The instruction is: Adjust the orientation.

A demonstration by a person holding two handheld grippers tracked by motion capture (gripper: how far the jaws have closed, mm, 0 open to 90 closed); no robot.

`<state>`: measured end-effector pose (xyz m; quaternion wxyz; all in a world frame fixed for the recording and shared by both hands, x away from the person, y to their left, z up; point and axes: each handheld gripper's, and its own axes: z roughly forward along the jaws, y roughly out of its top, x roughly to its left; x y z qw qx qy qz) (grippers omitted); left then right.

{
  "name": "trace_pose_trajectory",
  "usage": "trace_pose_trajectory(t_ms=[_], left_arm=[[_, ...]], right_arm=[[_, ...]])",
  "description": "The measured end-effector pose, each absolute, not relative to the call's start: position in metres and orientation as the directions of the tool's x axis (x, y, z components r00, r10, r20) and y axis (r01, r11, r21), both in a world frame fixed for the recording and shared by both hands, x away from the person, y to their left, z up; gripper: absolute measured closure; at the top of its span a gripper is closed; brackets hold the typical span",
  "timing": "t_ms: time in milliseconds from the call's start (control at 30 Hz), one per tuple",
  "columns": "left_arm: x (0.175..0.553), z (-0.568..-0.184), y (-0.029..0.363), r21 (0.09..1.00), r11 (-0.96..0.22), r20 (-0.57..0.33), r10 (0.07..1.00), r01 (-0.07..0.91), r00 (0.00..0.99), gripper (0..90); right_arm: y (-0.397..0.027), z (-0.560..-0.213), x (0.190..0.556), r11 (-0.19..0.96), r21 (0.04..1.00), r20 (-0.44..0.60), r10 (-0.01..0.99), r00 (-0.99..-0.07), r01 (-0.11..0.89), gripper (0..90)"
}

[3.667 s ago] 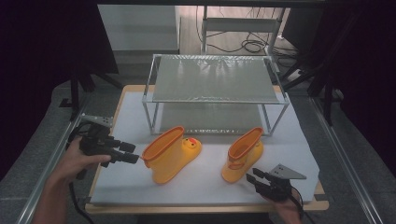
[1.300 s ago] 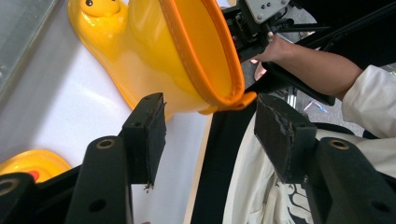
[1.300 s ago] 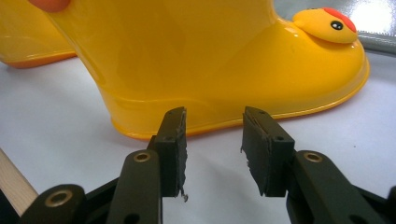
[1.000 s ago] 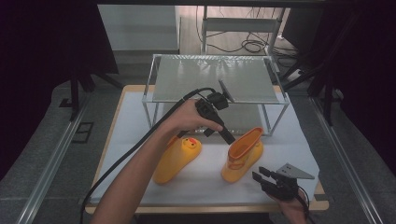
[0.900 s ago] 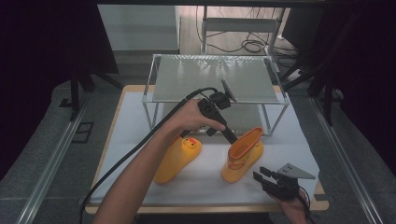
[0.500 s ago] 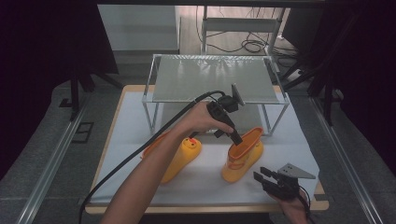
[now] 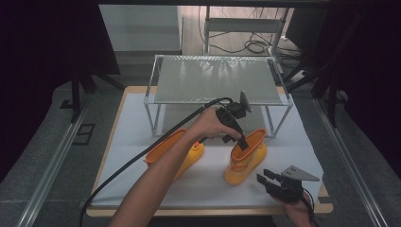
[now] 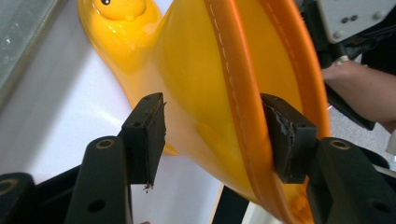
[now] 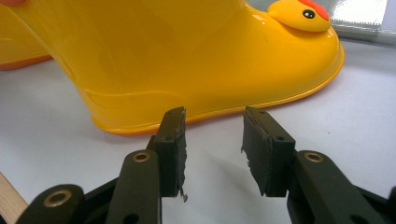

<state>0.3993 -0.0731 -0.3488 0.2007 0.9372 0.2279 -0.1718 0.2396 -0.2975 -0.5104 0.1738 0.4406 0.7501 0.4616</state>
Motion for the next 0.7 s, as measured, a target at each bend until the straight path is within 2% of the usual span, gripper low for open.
trace_pose_trajectory(t_ms=[133,267,367,500,700], left_arm=[[0.398,-0.353,-0.083,0.267,-0.829,-0.378,0.379,0.491,0.845,46.7],[0.400,-0.359,-0.084,0.262,-0.824,-0.402,0.380,0.503,0.833,52.5],[0.400,-0.360,-0.085,0.260,-0.817,-0.399,0.394,0.514,0.828,63.0],[0.401,-0.357,-0.083,0.278,-0.796,-0.384,0.421,0.538,0.822,86.5],[0.403,-0.344,-0.070,0.304,-0.772,-0.401,0.428,0.558,0.810,88.6]], right_arm=[[-0.298,-0.510,0.239,0.184,0.846,0.146,0.822,-0.551,0.500,58.6],[-0.298,-0.510,0.239,0.180,0.848,0.148,0.822,-0.549,0.499,58.6],[-0.299,-0.510,0.239,0.176,0.847,0.153,0.823,-0.548,0.502,58.6],[-0.298,-0.510,0.239,0.175,0.847,0.153,0.823,-0.547,0.502,58.6],[-0.300,-0.510,0.239,0.173,0.848,0.153,0.825,-0.543,0.501,58.6]])
